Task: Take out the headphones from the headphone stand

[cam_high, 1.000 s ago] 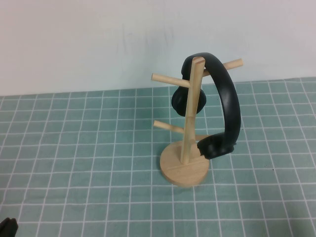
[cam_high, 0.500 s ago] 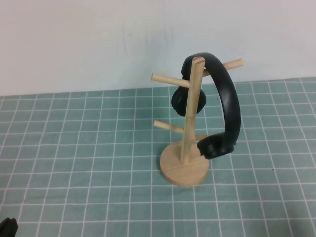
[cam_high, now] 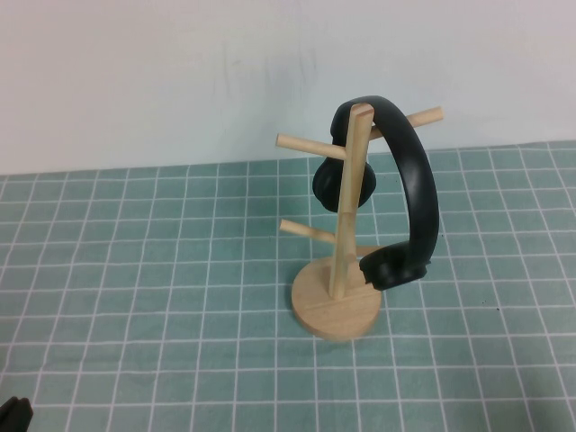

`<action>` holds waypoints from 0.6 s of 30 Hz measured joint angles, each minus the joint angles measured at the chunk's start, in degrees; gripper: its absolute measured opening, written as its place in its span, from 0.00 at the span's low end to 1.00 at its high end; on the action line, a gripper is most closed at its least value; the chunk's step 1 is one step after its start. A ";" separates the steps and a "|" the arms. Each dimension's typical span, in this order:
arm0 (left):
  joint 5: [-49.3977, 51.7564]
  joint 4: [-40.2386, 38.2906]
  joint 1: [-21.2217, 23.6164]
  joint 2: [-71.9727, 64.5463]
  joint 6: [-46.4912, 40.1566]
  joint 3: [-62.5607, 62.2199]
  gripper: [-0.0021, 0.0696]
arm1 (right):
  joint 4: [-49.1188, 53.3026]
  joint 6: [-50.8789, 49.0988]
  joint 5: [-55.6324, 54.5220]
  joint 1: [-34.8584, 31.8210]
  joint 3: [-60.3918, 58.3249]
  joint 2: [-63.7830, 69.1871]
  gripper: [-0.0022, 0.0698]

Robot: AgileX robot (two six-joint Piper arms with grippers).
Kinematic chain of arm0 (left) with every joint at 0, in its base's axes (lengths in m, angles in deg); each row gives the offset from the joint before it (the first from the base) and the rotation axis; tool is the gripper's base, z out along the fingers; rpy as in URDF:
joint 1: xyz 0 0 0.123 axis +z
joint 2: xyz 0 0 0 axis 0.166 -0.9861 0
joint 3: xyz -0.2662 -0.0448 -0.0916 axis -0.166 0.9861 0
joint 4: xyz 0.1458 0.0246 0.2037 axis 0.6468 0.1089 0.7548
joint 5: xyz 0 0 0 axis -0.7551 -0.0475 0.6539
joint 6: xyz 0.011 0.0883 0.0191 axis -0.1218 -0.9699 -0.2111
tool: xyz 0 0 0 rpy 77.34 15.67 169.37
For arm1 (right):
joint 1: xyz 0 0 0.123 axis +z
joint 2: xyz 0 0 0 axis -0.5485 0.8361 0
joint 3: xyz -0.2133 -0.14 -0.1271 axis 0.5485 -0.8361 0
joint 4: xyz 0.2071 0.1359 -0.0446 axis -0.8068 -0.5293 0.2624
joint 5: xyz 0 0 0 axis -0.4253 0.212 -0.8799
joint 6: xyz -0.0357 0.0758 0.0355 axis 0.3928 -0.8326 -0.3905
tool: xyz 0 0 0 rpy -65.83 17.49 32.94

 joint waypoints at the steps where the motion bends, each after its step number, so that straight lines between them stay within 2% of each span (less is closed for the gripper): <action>1: 0.00 0.00 0.00 0.00 0.00 0.00 0.02 | 0.00 0.00 0.00 0.00 0.00 0.00 0.02; 8: 0.00 0.00 0.00 0.00 0.00 0.00 0.02 | 0.05 0.00 -8.05 0.00 -0.34 0.00 0.02; 11: 0.00 0.00 0.00 0.00 0.00 0.00 0.02 | 0.18 0.00 -17.33 0.00 -0.47 0.00 0.02; 18: 0.00 0.00 0.00 0.00 0.00 0.00 0.02 | 0.41 0.00 -46.47 0.00 -0.47 0.00 0.02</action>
